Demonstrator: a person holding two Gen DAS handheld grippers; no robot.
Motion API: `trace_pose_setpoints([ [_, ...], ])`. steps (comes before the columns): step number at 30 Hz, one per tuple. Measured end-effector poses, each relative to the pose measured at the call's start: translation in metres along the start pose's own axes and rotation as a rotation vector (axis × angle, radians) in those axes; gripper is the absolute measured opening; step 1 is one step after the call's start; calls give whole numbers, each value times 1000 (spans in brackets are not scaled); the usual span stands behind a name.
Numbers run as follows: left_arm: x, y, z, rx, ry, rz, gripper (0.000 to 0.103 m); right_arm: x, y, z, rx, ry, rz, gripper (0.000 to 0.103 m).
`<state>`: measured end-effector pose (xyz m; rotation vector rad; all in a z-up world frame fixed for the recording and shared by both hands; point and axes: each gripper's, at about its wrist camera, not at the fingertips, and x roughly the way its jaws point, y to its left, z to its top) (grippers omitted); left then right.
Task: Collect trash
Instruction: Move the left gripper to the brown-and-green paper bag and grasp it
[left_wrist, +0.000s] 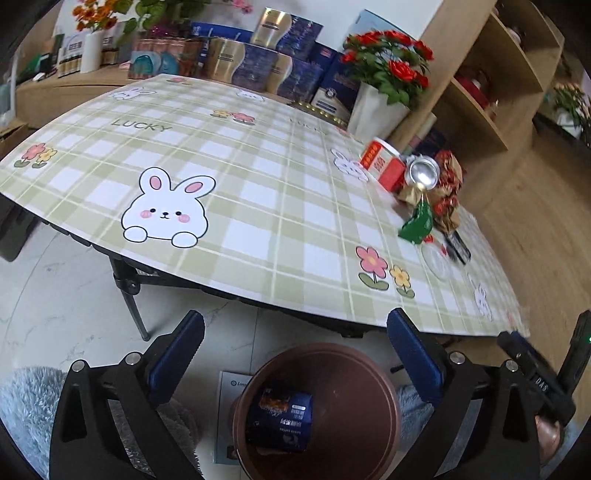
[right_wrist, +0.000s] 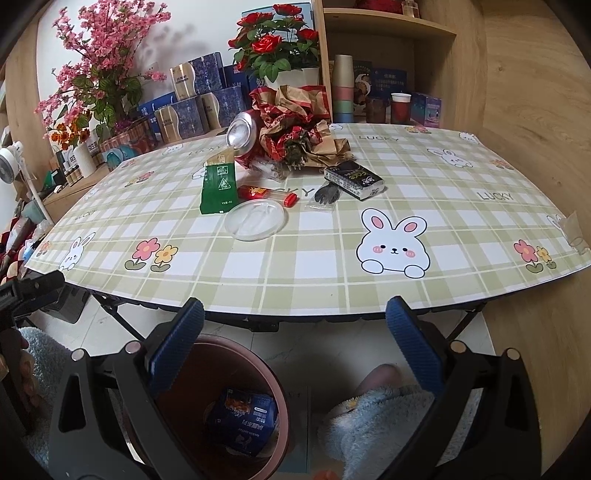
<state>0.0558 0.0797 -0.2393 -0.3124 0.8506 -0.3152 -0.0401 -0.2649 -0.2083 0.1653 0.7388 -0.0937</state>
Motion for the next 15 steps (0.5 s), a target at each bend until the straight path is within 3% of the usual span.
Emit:
trace_pose_setpoints([
  [6,-6,-10,2,62,-26,49,97,0,-1,3,2,1,8,97],
  [12,-8,-42,14,214,-48,61,97,-1,-8,11,46,5,38,97],
  [15,-1,-59,31,223,-43,34,97,2,-12,20,70,2,56,97],
])
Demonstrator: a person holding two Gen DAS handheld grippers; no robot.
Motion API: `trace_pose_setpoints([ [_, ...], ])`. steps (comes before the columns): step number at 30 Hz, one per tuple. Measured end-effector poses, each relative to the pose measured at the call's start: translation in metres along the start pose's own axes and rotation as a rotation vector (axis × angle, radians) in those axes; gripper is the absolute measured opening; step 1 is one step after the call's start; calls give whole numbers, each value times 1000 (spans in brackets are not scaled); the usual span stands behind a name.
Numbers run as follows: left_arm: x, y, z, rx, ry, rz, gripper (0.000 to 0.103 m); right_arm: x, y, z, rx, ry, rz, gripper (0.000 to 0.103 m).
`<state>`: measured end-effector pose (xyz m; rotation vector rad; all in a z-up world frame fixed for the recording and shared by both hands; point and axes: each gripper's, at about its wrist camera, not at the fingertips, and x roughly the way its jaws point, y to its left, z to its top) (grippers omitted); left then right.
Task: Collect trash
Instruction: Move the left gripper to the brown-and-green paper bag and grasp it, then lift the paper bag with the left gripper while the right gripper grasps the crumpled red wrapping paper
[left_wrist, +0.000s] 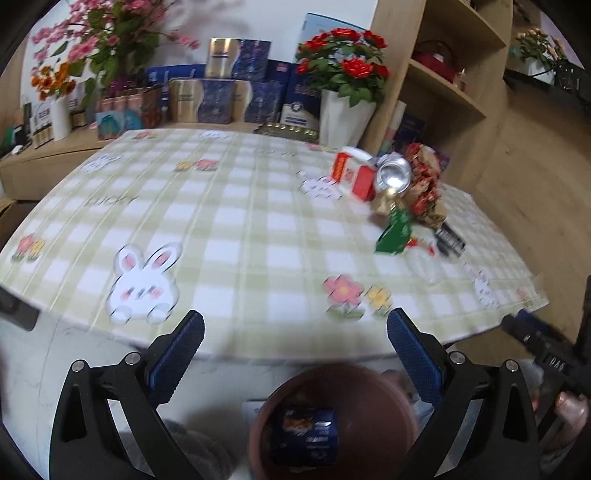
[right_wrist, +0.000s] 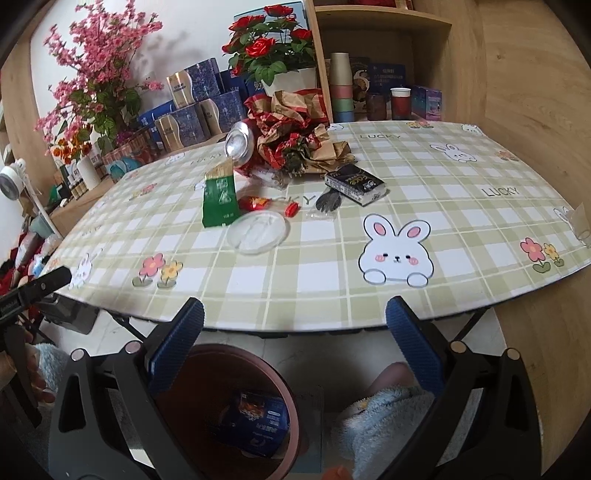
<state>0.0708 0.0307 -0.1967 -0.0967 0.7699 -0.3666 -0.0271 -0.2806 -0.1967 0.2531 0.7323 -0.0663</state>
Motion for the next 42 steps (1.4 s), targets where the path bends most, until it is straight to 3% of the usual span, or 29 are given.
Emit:
trace_pose_setpoints([
  [6,39,-48,46,91,9,-55,97,4,-14,25,54,-49,14,97],
  [10,82,-75,70,66,74,-124,97,6,-27,37,110,-65,73,97],
  [16,147,-102,86,19,133,-111,97,12,-41,44,110,-45,76,97],
  [21,180,-115,90,14,174,-87,97,17,-40,41,30,-5,-8,97],
  [23,185,-115,90,17,179,-83,83,20,-37,41,-3,18,2,97],
  [25,188,-110,90,21,206,-105,51,22,-34,41,-33,18,-13,97],
  [28,183,-100,89,21,231,-112,30,28,-31,47,-65,15,-7,97],
  [36,143,-65,92,1,189,-151,26,50,-9,90,-210,-66,-10,97],
  [42,111,-48,89,-45,143,-169,26,100,25,119,-441,-60,-135,97],
])
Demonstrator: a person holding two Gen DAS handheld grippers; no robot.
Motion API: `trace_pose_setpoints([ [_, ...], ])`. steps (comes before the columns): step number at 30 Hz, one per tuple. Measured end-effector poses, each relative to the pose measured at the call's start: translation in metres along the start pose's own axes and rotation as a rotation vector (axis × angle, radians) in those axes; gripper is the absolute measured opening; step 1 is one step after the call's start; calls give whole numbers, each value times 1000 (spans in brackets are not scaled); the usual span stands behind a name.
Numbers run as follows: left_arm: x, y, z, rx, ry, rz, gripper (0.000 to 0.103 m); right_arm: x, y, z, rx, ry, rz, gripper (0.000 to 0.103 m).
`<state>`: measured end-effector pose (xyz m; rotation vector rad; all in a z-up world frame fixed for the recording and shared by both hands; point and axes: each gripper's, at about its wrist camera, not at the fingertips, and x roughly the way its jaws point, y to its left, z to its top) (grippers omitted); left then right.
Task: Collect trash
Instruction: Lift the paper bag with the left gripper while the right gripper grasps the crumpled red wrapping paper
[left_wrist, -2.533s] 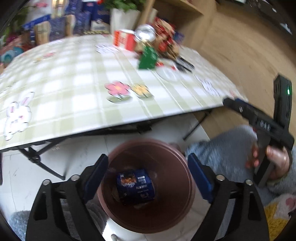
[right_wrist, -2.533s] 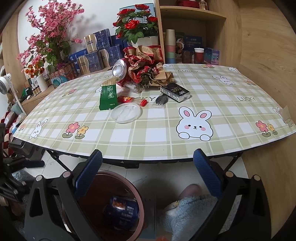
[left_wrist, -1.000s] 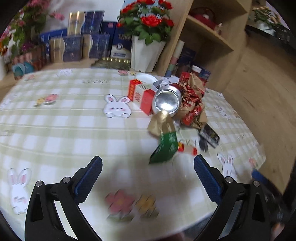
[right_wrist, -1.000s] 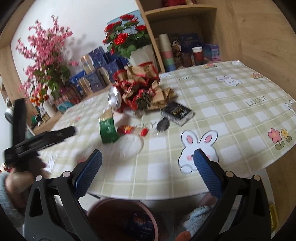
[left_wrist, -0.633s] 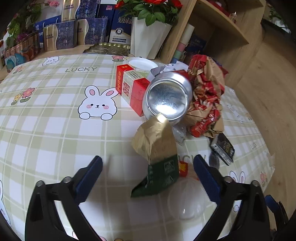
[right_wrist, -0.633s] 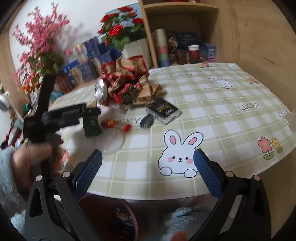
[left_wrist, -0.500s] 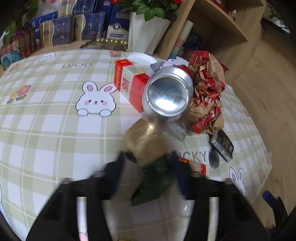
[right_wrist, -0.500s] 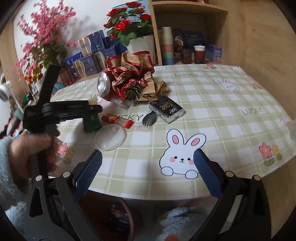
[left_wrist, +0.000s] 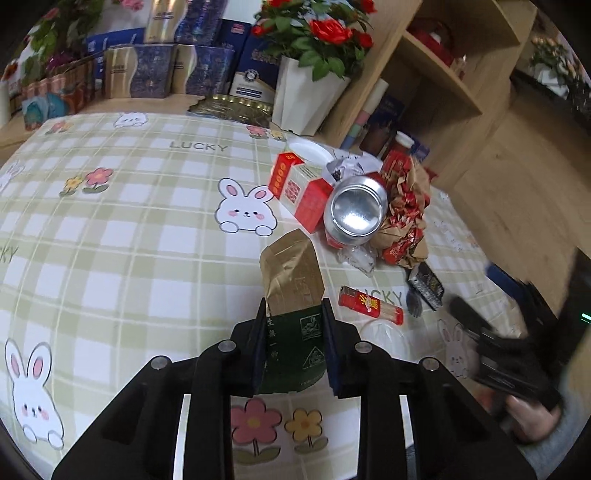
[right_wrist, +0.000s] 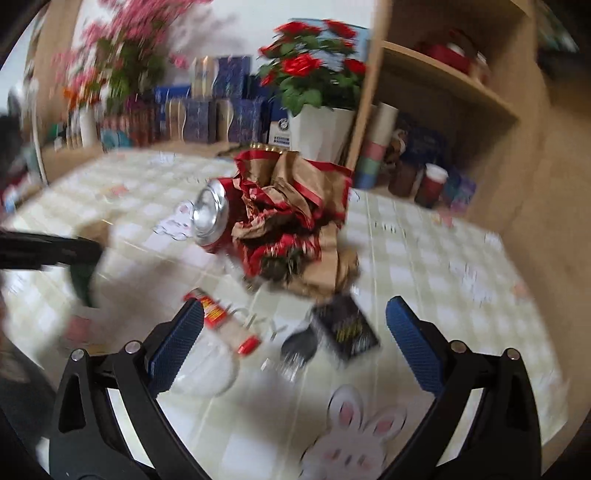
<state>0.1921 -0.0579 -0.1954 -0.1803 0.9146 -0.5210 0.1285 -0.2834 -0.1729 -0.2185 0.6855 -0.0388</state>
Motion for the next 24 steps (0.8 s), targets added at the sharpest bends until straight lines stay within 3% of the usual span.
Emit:
trace_pose_setpoints([
  [7,-17,15,-15,-43,-11,2,26,50,25,19,-163,-8,-75,97],
  [10,-21,25,-21,-74,-11,-2,26,62,25,27,-167,-13,-119,97],
  [18,-27,34,-32,-97,-14,-5,26,95,27,40,-148,44,-120,96],
  [19,-28,35,-33,-98,-14,-7,26,96,27,39,-148,52,-117,87],
  [20,-29,34,-34,-97,-15,-8,26,95,26,40,-151,61,-118,71],
  [24,-40,35,-36,-94,-36,-7,26,75,19,42,-93,16,-80,61],
])
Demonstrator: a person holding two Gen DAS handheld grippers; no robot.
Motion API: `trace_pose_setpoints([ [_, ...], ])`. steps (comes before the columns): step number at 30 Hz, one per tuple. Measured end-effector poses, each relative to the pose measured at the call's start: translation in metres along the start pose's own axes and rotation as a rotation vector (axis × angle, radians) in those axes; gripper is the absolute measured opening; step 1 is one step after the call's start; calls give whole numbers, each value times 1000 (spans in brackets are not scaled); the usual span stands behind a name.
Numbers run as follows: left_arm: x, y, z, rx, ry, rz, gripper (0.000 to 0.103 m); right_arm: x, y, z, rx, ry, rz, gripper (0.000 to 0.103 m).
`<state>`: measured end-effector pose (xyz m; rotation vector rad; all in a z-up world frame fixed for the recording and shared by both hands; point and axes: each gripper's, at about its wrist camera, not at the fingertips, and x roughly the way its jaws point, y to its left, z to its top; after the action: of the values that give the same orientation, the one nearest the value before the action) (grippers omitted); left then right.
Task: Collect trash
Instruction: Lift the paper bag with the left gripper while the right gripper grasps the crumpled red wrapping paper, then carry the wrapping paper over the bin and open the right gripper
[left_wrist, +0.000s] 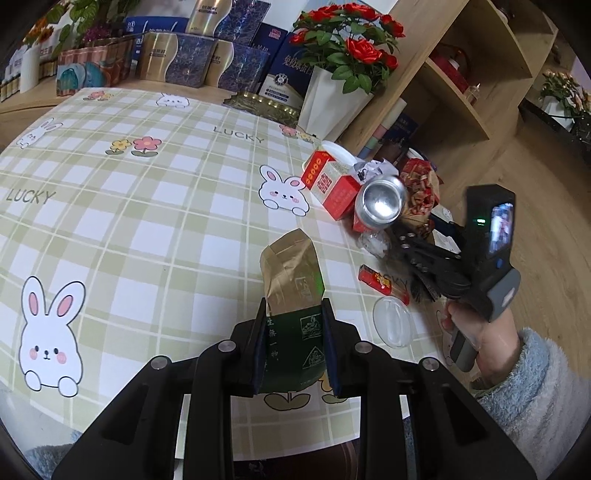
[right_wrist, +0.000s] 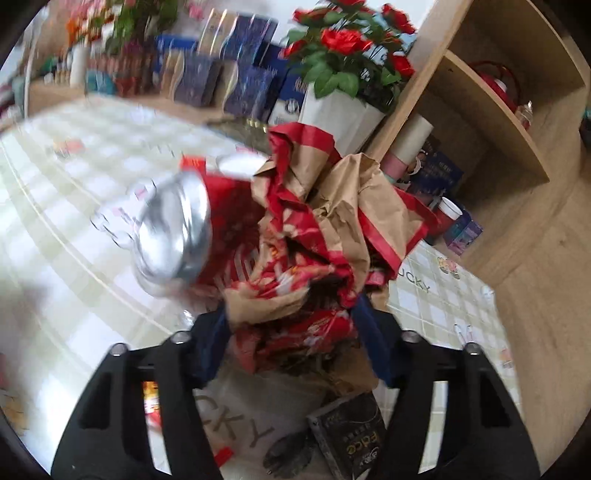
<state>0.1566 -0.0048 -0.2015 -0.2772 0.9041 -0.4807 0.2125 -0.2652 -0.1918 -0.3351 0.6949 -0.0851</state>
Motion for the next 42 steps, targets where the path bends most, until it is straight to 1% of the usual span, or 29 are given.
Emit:
trace_pose_setpoints([
  [1,-3,0,1,-2,-8,1,26,-10,-5,0,23,-22,6,60],
  [6,-15,3,0,-29,-32,1,26,-54,-29,-7,178,-96,103,60],
  [9,-23,-1,-3,-22,-45,5,26,-80,-33,-11,215,-135,144,60],
  [13,-34,-8,-9,0,-50,7,26,-120,-28,-20,216,-184,180,60],
  [15,-41,-10,-13,13,-55,12,26,-136,-26,-27,233,-192,204,60],
  [18,-54,-13,-18,30,-65,20,26,-165,-20,-44,300,-194,250,60],
  [21,-70,-15,-27,54,-80,37,26,-187,-10,-63,346,-183,298,60],
  [27,-98,-11,-47,48,-86,41,26,-213,14,-91,335,-124,361,60],
  [31,-119,-10,-61,60,-97,52,26,-224,23,-105,325,-97,380,60],
  [36,-136,-7,-77,69,-100,70,26,-231,46,-113,277,-57,434,60],
  [39,-141,-5,-83,54,-98,72,26,-231,65,-118,255,-9,501,60],
  [42,-145,-6,-88,52,-105,70,26,-234,77,-122,241,18,545,61],
])
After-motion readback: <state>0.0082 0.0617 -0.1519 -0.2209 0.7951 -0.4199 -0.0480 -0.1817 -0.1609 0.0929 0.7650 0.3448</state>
